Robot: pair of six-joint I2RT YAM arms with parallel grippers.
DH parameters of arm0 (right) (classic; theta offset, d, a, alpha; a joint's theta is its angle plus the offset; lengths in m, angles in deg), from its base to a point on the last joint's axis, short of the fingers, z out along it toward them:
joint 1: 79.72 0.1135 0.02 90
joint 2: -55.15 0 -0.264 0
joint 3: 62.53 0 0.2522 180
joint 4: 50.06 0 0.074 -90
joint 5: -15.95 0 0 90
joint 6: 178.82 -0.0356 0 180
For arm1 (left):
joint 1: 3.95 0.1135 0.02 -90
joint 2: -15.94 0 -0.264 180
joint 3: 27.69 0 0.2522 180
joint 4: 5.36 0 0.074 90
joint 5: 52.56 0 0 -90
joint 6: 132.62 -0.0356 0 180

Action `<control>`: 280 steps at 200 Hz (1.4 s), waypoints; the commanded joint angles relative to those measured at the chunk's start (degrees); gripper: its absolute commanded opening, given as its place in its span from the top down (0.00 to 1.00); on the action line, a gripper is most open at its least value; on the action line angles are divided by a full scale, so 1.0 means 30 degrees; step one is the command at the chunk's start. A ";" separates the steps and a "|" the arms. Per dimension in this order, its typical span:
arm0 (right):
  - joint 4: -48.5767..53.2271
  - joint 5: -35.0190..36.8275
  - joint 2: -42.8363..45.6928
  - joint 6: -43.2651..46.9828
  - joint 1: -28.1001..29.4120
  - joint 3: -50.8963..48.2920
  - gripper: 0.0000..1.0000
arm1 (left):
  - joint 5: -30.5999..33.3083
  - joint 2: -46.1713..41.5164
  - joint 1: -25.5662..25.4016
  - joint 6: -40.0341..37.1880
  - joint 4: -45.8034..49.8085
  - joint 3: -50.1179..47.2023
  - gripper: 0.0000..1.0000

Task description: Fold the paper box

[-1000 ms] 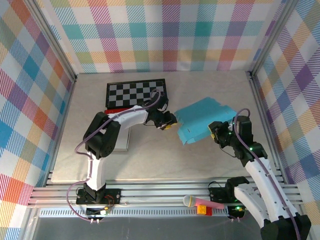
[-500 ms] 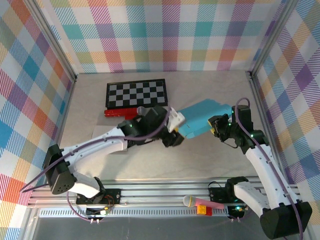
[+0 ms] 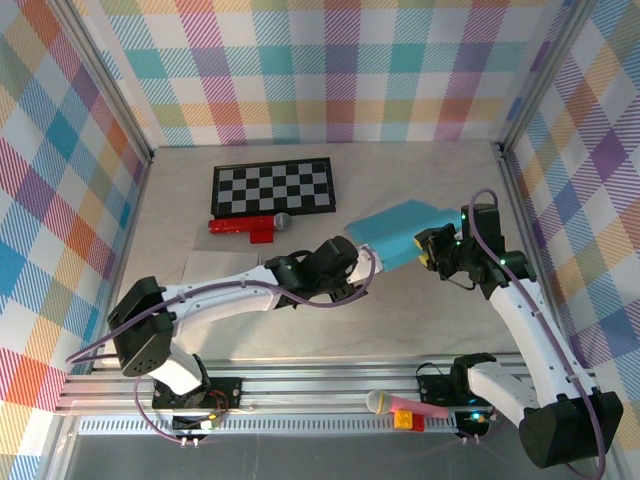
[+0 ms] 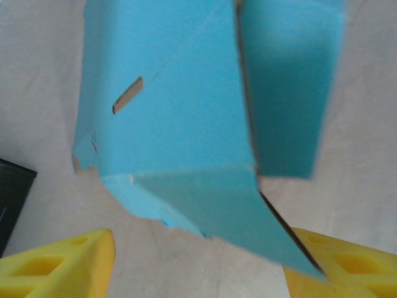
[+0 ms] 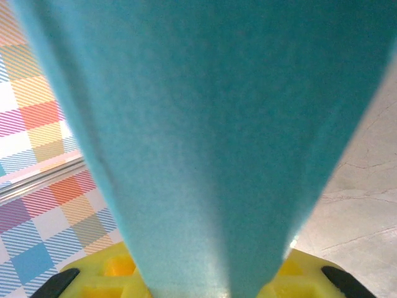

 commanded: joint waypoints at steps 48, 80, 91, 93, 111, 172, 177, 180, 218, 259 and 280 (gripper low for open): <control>0.1039 -0.0460 -0.0233 -0.0233 -0.0065 0.0773 0.71 | 0.2954 0.1502 -0.0128 -0.0844 -0.1704 0.1935 0.45; 0.1256 -0.0238 -0.0336 -0.0180 -0.0227 0.1399 0.64 | 0.2830 0.1248 -0.0146 -0.1035 -0.1008 0.2080 0.90; 0.1113 -0.0031 -0.0246 -0.0030 -0.0241 0.1814 0.56 | 0.3030 0.1059 -0.0146 -0.1011 -0.0921 0.2123 0.98; 0.1041 -0.0001 -0.0215 -0.0030 -0.0241 0.1863 0.55 | 0.3043 0.1018 -0.0139 -0.1004 -0.0904 0.2135 1.00; -0.0125 0.0124 0.0233 0.0169 -0.0263 0.2260 0.41 | 0.3110 0.0778 -0.0091 -0.0361 -0.0509 0.2505 1.00; -0.0787 -0.0665 -0.0023 0.0372 -0.0270 0.3485 0.31 | -0.1616 0.0481 0.1366 0.3675 0.5117 0.5599 1.00; -0.0865 -0.0596 -0.0070 0.0321 -0.0270 0.3471 0.32 | -0.1760 0.0437 0.1402 0.3707 0.5410 0.5701 1.00; -0.0901 -0.0557 -0.0085 0.0270 -0.0270 0.3486 0.33 | -0.1857 0.0421 0.1428 0.3712 0.5571 0.5734 1.00; -0.1834 -0.0939 -0.0431 -0.0374 -0.0263 0.3823 0.54 | -0.2328 0.0532 0.1612 0.3864 0.6963 0.6472 1.00; -0.2170 -0.1046 -0.0472 -0.1198 -0.0241 0.3967 0.78 | -0.2283 0.0885 0.1640 0.4224 0.7329 0.7027 1.00; -0.2646 -0.0989 -0.0185 -0.1811 -0.0226 0.3728 0.77 | -0.2292 0.0975 0.1640 0.4308 0.7460 0.7147 1.00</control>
